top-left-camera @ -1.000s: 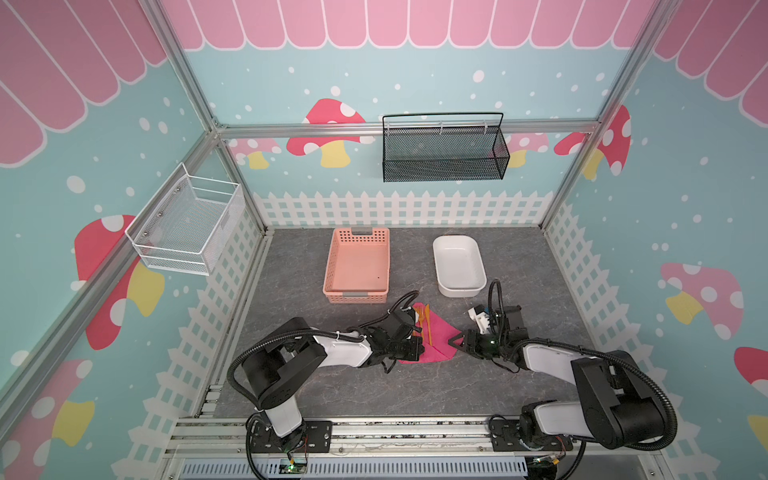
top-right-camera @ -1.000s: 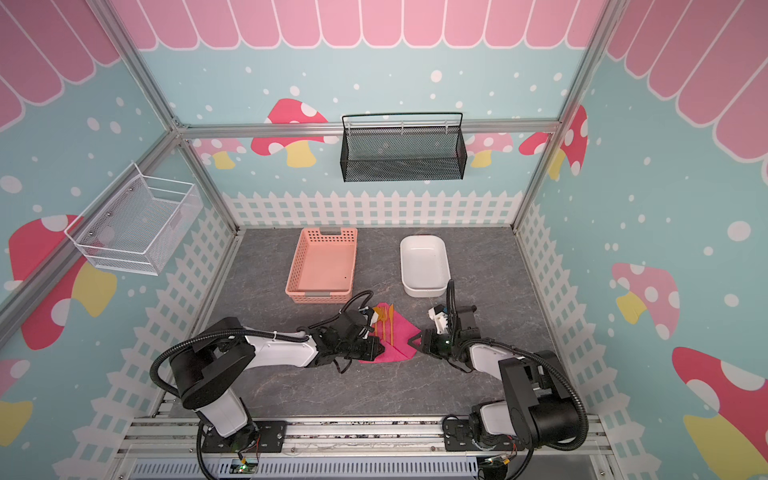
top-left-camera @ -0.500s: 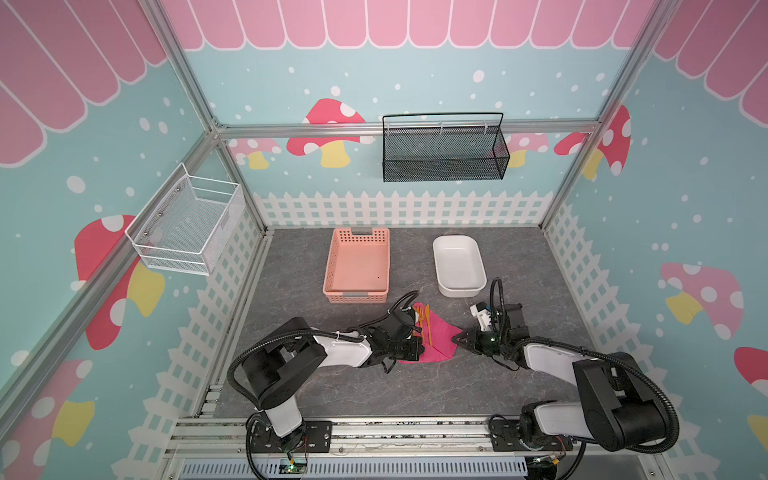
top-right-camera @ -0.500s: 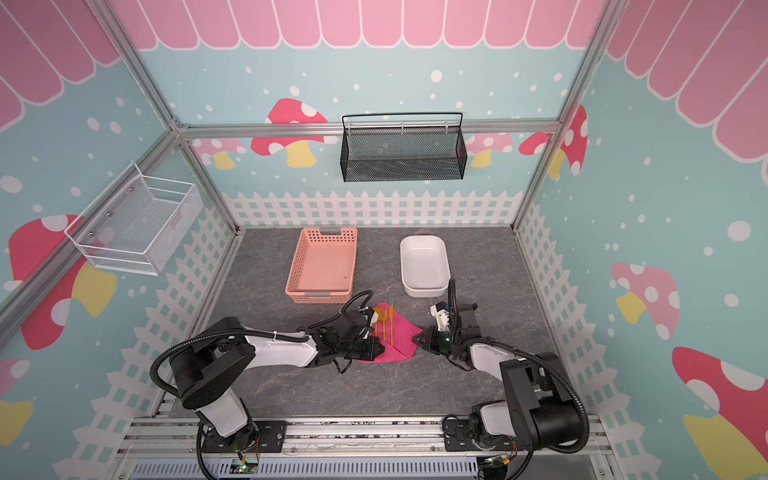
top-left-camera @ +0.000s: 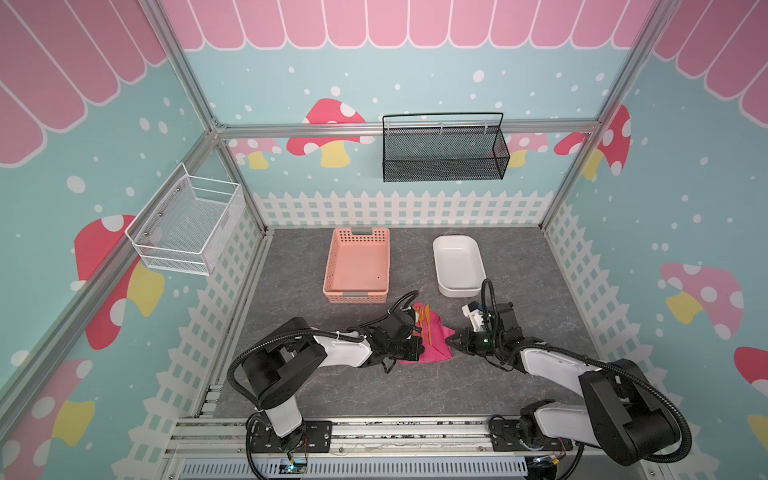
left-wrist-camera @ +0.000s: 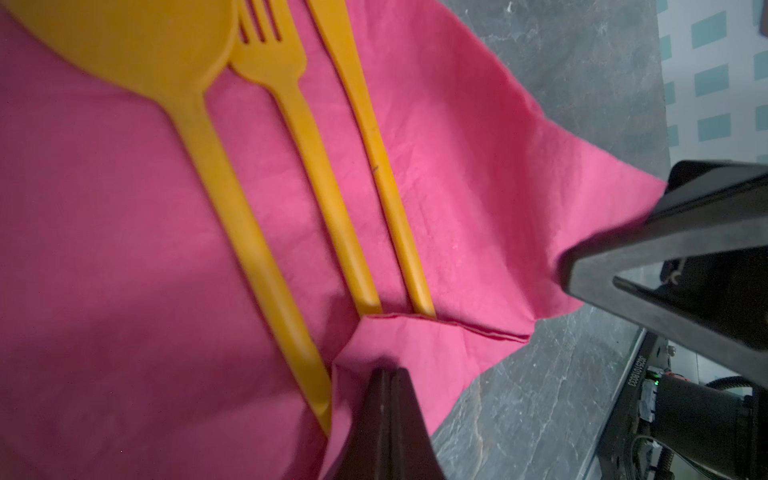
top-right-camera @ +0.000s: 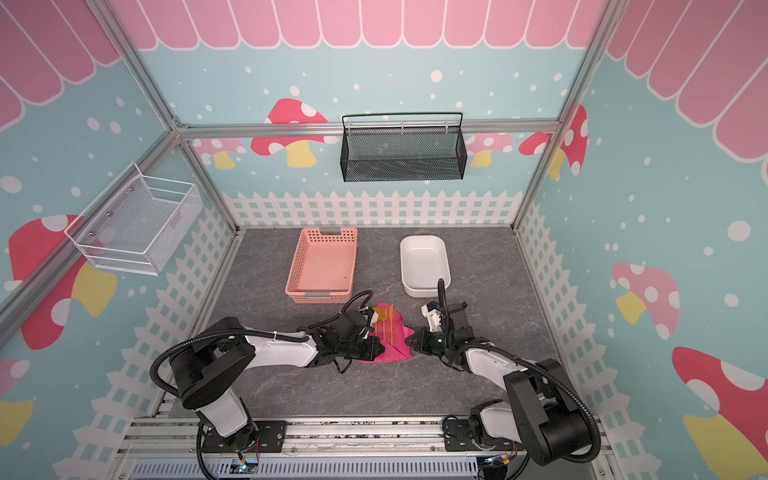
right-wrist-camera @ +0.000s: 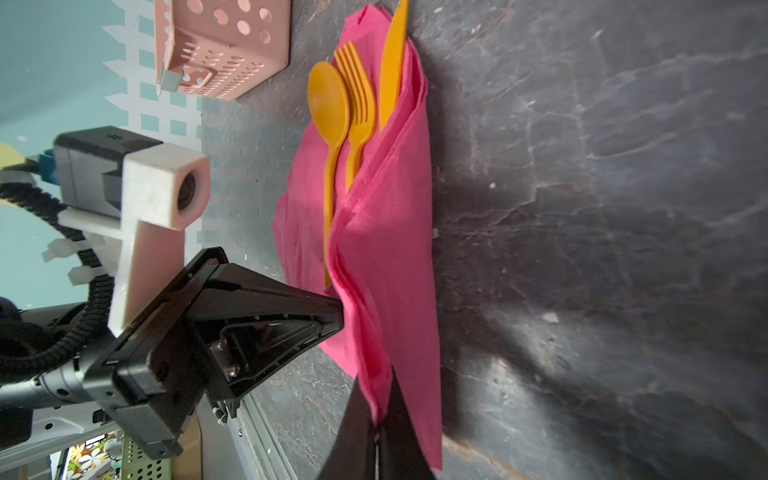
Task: Place the utensils on the paper napkin and roll it up
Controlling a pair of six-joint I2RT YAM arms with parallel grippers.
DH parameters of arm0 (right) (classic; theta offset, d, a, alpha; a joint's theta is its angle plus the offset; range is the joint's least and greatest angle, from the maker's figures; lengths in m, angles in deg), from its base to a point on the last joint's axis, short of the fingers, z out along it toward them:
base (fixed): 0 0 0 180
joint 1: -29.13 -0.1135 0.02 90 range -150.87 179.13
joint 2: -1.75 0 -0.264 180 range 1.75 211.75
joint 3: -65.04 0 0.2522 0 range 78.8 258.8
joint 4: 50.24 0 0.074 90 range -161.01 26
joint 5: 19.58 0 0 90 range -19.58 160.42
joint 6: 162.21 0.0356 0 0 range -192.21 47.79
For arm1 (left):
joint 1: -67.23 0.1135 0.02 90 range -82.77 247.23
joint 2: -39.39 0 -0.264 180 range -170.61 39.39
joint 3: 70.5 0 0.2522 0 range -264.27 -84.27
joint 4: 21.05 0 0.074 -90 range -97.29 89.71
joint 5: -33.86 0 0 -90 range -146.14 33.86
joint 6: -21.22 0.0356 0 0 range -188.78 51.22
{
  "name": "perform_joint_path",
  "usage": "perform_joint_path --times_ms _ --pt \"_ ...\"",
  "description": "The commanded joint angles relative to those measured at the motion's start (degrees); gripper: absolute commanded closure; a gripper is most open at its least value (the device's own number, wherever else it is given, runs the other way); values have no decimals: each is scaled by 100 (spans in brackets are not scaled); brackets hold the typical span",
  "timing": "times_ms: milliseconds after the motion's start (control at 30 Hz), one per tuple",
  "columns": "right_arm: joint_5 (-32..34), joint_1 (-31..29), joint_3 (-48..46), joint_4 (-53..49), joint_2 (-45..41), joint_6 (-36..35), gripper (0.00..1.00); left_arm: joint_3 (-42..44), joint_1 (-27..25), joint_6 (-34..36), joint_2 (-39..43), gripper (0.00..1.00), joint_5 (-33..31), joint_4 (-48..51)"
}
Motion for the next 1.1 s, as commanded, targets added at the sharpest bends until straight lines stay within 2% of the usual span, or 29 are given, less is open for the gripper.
perform_joint_path --times_ms 0,200,567,1067 --pt "235 -222 214 -2 -87 254 94 -107 -25 -43 -118 100 -53 -43" --pt "454 -602 404 75 -26 573 94 -85 -26 -39 -110 100 -48 -63" --pt "696 -927 400 515 121 1174 95 -47 -26 -47 -100 100 -47 -107" --pt "697 -1307 507 1446 883 1643 95 16 -17 -41 16 100 -113 -91"
